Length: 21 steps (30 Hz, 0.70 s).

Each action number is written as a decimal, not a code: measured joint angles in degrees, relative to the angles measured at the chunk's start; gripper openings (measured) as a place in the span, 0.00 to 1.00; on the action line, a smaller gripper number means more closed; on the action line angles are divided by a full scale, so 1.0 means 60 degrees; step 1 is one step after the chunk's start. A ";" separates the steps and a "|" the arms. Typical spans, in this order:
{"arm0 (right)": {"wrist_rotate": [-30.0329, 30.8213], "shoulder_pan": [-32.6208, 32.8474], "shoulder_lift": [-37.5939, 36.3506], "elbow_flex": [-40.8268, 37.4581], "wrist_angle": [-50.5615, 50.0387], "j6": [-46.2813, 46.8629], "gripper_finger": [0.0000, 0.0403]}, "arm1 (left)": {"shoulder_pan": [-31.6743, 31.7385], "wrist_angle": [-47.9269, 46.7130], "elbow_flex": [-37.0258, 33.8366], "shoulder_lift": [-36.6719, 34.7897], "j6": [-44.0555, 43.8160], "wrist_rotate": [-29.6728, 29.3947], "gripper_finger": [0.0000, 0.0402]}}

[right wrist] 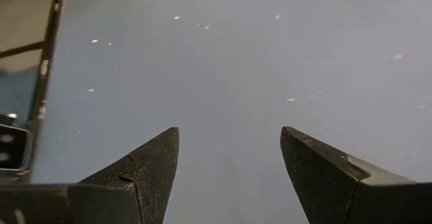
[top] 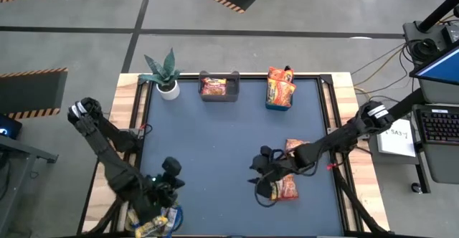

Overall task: Sort Maruchan noodles
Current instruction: Put the left red noodle pack into the black bin

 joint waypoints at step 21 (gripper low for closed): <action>-0.3184 0.0170 0.0409 0.1664 -0.6910 0.5595 0.30 | 0.3553 0.6515 -0.3486 -0.2080 0.5215 -0.0309 0.00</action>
